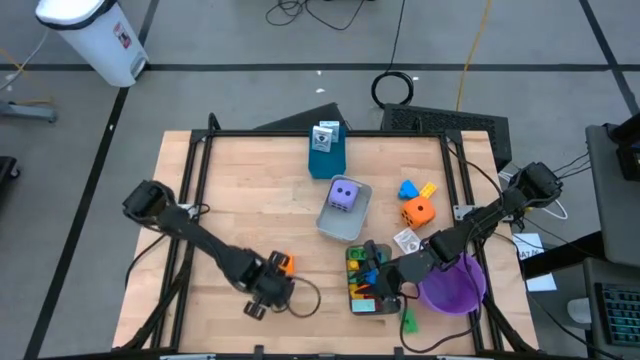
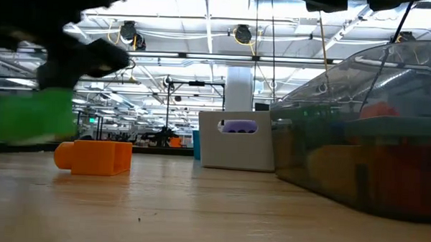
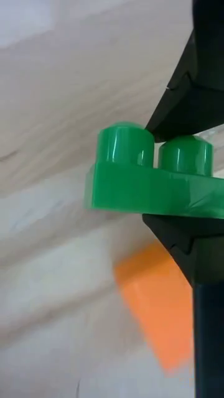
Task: Pick & Place Toys
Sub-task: Put the green game piece into the black bin
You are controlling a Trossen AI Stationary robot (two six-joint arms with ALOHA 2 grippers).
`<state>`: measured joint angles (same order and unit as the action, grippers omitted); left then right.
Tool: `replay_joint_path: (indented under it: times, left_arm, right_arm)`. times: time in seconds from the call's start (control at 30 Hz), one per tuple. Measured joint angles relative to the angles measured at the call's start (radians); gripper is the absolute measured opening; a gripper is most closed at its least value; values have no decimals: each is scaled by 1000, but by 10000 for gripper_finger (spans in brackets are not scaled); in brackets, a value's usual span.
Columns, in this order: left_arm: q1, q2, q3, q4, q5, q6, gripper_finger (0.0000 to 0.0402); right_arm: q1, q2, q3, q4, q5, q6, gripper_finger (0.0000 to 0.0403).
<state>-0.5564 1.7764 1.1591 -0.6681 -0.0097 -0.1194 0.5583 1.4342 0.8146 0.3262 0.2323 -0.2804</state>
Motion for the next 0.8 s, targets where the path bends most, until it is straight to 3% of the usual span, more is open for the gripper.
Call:
replay_joint_path:
  times: [0.23,0.33,0.47,0.8]
  left_arm:
    - [101,-134,0,120,-72,-6,174]
    - [140,-164,0,223,-105,20,177]
    - [186,-166,0,296,-115,32,181]
    - [243,-161,0,387,-168,92,184]
  right_arm:
    - [-18,7,-1,68,17,-26,169]
    - [-33,29,-1,149,105,-25,166]
    - [-61,64,0,235,161,-48,164]
    - [-109,70,0,300,160,24,164]
